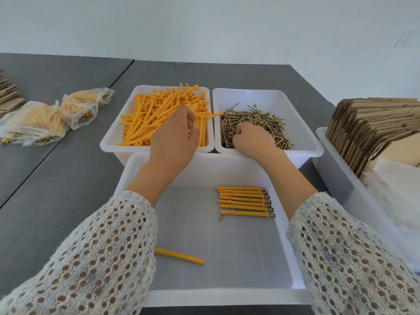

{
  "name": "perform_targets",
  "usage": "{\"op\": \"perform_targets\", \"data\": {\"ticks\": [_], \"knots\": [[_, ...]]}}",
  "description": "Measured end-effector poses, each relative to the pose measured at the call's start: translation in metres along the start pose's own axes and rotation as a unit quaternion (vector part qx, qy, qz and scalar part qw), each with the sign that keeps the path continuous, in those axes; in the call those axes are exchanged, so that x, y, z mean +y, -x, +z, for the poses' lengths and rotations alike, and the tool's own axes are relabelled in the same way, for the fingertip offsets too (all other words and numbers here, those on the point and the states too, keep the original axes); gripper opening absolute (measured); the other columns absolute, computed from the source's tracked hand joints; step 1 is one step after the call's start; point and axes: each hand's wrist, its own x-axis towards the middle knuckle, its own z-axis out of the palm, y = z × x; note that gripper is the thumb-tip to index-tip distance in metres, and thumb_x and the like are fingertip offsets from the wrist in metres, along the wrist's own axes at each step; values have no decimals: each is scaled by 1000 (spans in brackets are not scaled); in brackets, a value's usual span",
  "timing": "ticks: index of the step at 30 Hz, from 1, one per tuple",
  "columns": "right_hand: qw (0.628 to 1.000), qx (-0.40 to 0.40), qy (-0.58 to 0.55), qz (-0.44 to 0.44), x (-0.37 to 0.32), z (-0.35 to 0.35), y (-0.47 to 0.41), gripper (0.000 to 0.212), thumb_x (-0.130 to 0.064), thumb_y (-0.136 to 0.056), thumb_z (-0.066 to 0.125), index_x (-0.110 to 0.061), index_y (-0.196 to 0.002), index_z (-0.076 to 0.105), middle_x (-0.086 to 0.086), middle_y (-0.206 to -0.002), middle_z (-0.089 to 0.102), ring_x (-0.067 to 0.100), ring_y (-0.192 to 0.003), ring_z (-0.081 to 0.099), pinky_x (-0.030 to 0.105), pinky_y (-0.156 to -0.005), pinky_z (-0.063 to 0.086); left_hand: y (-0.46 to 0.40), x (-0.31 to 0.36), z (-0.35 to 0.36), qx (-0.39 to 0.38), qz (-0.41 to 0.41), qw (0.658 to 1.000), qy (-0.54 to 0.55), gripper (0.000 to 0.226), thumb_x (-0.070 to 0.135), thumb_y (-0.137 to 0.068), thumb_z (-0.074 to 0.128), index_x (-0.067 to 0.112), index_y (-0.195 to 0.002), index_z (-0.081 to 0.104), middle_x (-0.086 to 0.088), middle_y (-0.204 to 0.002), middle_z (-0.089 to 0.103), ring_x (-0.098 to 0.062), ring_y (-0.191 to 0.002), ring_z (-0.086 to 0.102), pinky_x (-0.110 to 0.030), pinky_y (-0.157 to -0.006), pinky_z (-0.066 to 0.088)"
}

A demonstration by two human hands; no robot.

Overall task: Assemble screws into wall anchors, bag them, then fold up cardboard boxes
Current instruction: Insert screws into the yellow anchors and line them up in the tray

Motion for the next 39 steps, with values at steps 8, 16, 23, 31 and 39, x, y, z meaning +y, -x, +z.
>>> {"op": "perform_targets", "data": {"ticks": [8, 16, 23, 31, 39], "knots": [[999, 27, -37, -2, 1, 2, -1, 14, -7, -89, 39, -9, -94, 52, 2, -79, 53, 20, -72, 48, 29, -54, 32, -1, 8, -6, 111, -5, 991, 76, 7, 29, -96, 56, 29, -93, 50, 11, -70, 58, -8, -59, 55, -29, -49, 43], [950, 251, -183, -39, -9, -7, 1, 26, 9, -92, 34, -4, -100, 55, 14, -99, 56, 21, -83, 49, 28, -74, 42, -5, 11, -7, 122, -42, 974, 185, 9, 26, -95, 61, 27, -91, 53, 16, -75, 61, -8, -62, 59, -37, -59, 55], [952, 189, -238, -25, -11, -6, 5, 22, 9, -90, 39, -10, -94, 49, 7, -88, 55, 31, -88, 61, 40, -78, 53, -2, 12, -4, 61, -57, 971, 224, 13, 18, -99, 56, 19, -90, 47, 4, -68, 69, -9, -50, 65, -27, -53, 53], [989, 72, -127, 28, -10, -3, 4, 23, 6, -86, 43, 11, -72, 60, 28, -72, 60, 41, -66, 57, 40, -60, 53, -1, 9, -1, 45, -37, 977, 207, 15, 25, -101, 53, 24, -115, 58, 12, -74, 71, -4, -54, 66, -16, -58, 52], [996, 36, -33, 76, -6, 0, 2, 27, -6, -91, 46, -15, -68, 34, 2, -69, 42, 25, -69, 44, 31, -62, 34, -3, 9, -2, 41, -12, 982, 186, 26, 25, -105, 46, 24, -118, 68, 14, -84, 71, -2, -63, 67, -23, -73, 55]]}}
